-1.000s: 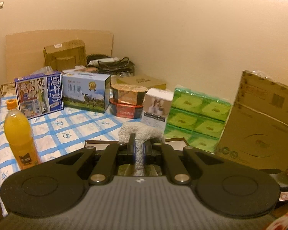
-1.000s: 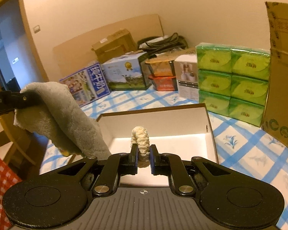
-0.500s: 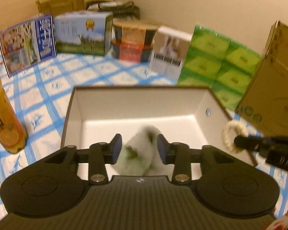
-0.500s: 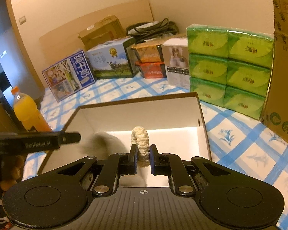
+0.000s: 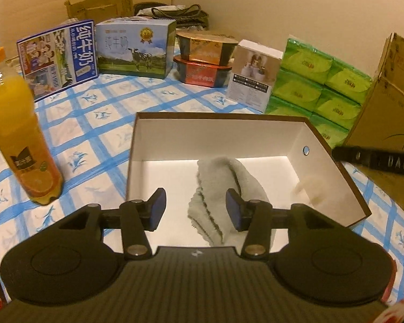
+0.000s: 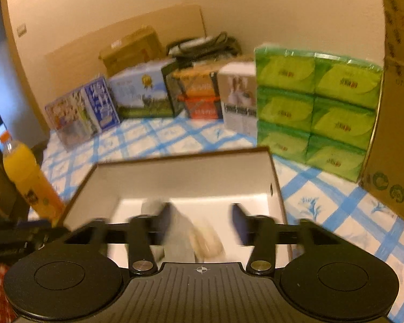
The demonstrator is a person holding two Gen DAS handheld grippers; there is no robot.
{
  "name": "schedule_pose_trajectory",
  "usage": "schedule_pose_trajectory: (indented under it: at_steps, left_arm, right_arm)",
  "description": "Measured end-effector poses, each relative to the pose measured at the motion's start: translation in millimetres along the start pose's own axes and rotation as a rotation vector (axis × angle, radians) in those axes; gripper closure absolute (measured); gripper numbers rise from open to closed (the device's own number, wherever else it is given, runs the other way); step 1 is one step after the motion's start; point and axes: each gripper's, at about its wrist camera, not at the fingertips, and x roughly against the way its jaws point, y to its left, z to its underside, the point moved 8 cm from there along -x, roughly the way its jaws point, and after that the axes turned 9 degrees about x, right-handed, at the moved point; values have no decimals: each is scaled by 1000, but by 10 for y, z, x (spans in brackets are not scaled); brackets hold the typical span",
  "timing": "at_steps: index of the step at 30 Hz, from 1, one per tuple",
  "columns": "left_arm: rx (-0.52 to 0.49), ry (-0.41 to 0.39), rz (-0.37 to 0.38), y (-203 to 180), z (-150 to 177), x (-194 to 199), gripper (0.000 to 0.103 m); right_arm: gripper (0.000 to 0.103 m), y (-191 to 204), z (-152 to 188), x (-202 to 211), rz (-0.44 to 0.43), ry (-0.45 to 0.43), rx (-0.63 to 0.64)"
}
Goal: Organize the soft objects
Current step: 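Open both tools to drop the rope toy and grey cloth into the box, then move both tools back toward the beige stocking and striped knit sock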
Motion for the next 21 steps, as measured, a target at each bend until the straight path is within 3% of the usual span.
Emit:
schedule_pose_trajectory:
  at_steps: [6, 13, 21]
  left_arm:
    - [63, -14, 4, 122, 105, 331, 49]
    - [120, -34, 25, 229, 260, 857, 49]
    - [127, -77, -21, 268, 514, 1492, 45]
  right_arm:
    - [42, -79, -56, 277, -19, -25, -59]
    - [41, -39, 132, 805, -70, -47, -115]
    - [37, 102, 411, 1433, -89, -62, -125]
